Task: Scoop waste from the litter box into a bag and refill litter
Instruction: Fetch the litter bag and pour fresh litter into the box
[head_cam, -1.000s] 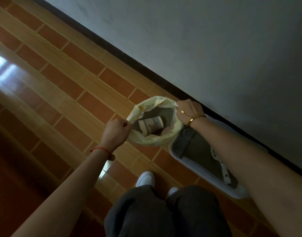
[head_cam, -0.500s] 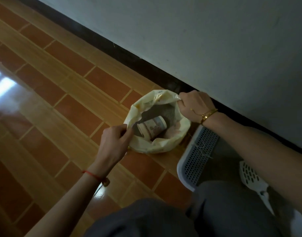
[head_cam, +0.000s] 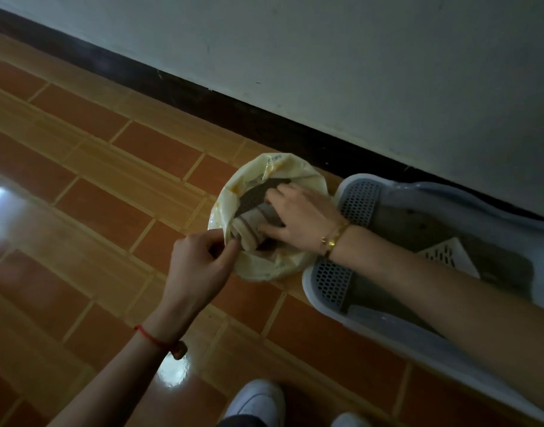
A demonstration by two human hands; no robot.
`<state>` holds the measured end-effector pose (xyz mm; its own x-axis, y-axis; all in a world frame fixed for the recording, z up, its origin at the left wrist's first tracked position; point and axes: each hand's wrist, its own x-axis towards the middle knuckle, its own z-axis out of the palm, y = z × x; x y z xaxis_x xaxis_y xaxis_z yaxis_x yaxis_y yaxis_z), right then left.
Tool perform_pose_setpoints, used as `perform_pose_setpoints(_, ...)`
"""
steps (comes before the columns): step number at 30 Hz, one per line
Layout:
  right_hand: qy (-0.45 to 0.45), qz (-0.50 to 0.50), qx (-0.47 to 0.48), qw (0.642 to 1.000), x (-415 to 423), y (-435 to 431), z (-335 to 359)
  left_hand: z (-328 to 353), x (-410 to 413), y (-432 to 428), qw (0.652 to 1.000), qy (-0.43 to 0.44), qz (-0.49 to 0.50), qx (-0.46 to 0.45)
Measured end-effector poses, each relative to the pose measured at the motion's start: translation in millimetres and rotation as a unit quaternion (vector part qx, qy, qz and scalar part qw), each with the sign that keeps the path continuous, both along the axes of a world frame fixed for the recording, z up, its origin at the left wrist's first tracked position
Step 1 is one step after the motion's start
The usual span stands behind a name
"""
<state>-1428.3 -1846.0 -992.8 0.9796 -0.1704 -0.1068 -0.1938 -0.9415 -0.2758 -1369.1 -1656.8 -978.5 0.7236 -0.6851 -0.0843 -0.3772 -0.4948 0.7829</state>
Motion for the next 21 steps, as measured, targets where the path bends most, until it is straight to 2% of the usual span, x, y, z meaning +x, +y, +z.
perform_pose_setpoints(2, 0.092, -0.023, -0.006, 0.995, 9, 11, -13, -3, -3, 1, 1.0, -0.002, 0.007, 0.003)
perform_pose_setpoints(5, 0.157, -0.087, 0.047, 0.983, 20, 19, -29, -9, -6, 3, 1.0, -0.012, -0.002, 0.022)
perform_pose_setpoints(9, 0.186, -0.121, 0.06, 0.973, 27, 27, -41, -17, -9, 5, 1.0, -0.006, -0.009, 0.016)
perform_pose_setpoints(15, 0.156, -0.176, 0.075, 0.969, 25, 31, -41, -25, -12, 5, 1.0, -0.005, -0.014, 0.007)
perform_pose_setpoints(17, 0.114, -0.163, 0.009, 0.98, 24, 29, -37, -27, -11, 4, 1.0, -0.001, -0.013, 0.008)
perform_pose_setpoints(19, 0.08, -0.102, -0.093, 0.987, 24, 26, -38, -30, -10, 4, 1.0, -0.006, -0.004, 0.006)
perform_pose_setpoints(21, 0.091, -0.04, -0.175, 0.98, 24, 24, -42, -32, -12, 4, 1.0, -0.008, 0.002, -0.002)
